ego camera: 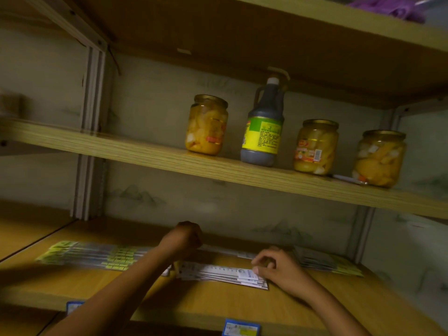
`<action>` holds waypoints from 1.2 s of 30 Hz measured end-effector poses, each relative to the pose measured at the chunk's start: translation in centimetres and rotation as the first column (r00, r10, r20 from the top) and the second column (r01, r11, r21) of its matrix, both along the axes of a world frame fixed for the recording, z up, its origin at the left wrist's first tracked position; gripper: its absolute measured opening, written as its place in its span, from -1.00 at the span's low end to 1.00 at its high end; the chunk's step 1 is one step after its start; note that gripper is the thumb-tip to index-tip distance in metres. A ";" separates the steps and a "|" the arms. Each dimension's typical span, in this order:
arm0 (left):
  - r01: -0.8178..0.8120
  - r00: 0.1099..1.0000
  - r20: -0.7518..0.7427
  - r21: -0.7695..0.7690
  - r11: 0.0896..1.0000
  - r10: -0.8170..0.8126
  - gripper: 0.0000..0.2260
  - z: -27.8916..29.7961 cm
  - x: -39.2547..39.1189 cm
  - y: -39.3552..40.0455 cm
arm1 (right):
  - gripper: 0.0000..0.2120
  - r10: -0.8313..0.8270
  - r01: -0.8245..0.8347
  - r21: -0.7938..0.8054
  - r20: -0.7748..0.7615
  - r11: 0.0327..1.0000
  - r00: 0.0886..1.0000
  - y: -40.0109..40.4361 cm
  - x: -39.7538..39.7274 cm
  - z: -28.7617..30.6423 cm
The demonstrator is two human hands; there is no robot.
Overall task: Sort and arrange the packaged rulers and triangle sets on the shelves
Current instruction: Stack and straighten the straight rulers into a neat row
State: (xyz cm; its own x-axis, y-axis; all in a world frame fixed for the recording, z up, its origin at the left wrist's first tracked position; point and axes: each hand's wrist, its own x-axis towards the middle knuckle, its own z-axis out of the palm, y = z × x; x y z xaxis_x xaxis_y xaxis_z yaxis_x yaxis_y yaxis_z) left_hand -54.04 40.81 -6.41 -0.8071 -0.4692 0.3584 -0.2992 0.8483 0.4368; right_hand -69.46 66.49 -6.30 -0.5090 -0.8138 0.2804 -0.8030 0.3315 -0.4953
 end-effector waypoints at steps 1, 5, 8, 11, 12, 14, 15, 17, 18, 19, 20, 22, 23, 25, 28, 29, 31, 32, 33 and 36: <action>0.001 0.999 0.039 -0.002 1.000 -0.001 -0.83 0.0 -0.8 -0.2 | -0.91 -0.001 0.002 -0.006 0.003 1.000 1.000 0.1 -0.2 0.0; -0.010 0.980 0.201 -0.002 1.000 0.010 -0.77 -0.1 -3.2 -0.6 | -0.93 -0.046 0.046 -0.044 -0.008 0.998 0.999 0.6 -0.9 -0.1; -0.030 0.954 0.298 -0.048 0.998 0.043 -0.76 -0.4 -4.1 -1.2 | -0.94 -0.072 0.070 -0.062 -0.027 0.996 0.997 1.5 -1.4 -0.2; -0.058 0.939 0.336 -0.056 0.997 0.073 -0.78 -0.3 -4.7 -1.8 | -0.95 -0.093 0.092 -0.079 -0.018 0.993 0.995 2.3 -1.8 -0.4; -0.059 0.937 0.342 -0.046 0.997 0.071 -0.79 -0.2 -5.0 -2.1 | -0.95 -0.100 0.099 -0.080 -0.016 0.992 0.995 2.6 -2.0 -0.4; -0.066 0.937 0.343 0.011 0.998 0.058 -0.80 0.0 -5.4 -2.3 | -0.96 -0.111 0.109 -0.085 -0.010 0.990 0.994 3.1 -2.3 -0.6; -0.074 0.941 0.336 0.066 0.995 0.048 -0.83 0.1 -5.5 -2.3 | -0.96 -0.110 0.109 -0.094 -0.005 0.990 0.994 3.3 -2.6 -0.7; -0.049 0.951 0.310 0.093 0.994 0.018 -0.85 0.0 -5.6 -2.5 | -0.95 -0.109 0.107 -0.114 -0.006 0.988 0.994 3.6 -2.8 -0.8; -0.032 0.951 0.308 0.090 0.995 0.003 -0.82 -0.1 -5.5 -2.5 | -0.95 -0.112 0.110 -0.119 -0.011 0.987 0.994 3.8 -2.9 -0.8; -0.026 0.951 0.310 0.107 0.994 -0.008 -0.77 -0.2 -5.5 -2.7 | -0.95 -0.115 0.112 -0.123 -0.014 0.986 0.993 3.8 -3.0 -0.8; -0.023 0.945 0.326 0.111 0.994 -0.014 -0.70 -0.4 -5.7 -3.0 | -0.95 -0.116 0.114 -0.126 -0.015 0.986 0.993 3.9 -3.1 -0.7; -0.038 0.940 0.342 0.077 0.996 0.010 -0.58 -0.4 -5.5 -3.1 | -0.96 -0.125 0.122 -0.124 -0.011 0.985 0.992 3.9 -3.2 -0.7; -0.042 0.940 0.342 0.057 0.998 0.020 -0.54 -0.3 -5.4 -3.1 | -0.95 -0.128 0.126 -0.123 -0.009 0.984 0.992 3.9 -3.2 -0.7; -0.041 0.953 0.301 0.011 0.999 0.035 -0.53 -0.2 -5.2 -3.0 | -0.95 -0.131 0.131 -0.119 0.004 0.984 0.991 3.7 -3.0 -0.5; -0.069 0.979 0.194 -0.008 0.998 0.070 -0.62 -0.2 -4.5 -2.4 | -0.92 -0.118 0.120 -0.113 0.022 0.986 0.993 3.5 -2.6 -0.2; -0.077 0.986 0.151 -0.005 0.997 0.076 -0.64 -0.3 -4.3 -2.3 | -0.91 -0.112 0.115 -0.114 0.029 0.987 0.993 3.4 -2.6 -0.1; -0.082 0.993 0.082 -0.007 0.997 0.082 -0.66 -0.5 -3.5 -1.9 | -0.90 -0.104 0.108 -0.119 0.043 0.987 0.994 3.2 -2.5 0.1; -0.087 0.995 0.051 0.001 0.996 0.087 -0.66 -0.5 -3.0 -1.6 | -0.89 -0.098 0.104 -0.123 0.052 0.987 0.994 3.0 -2.5 0.2; -0.094 0.996 0.013 0.019 0.995 0.094 -0.68 -0.4 -2.6 -1.3 | -0.89 -0.092 0.099 -0.128 0.061 0.987 0.994 2.9 -2.5 0.2; -0.075 0.991 -0.107 0.098 0.992 0.085 -0.78 0.2 -1.1 -0.4 | -0.89 -0.084 0.094 -0.134 0.079 0.987 0.993 2.5 -2.6 0.4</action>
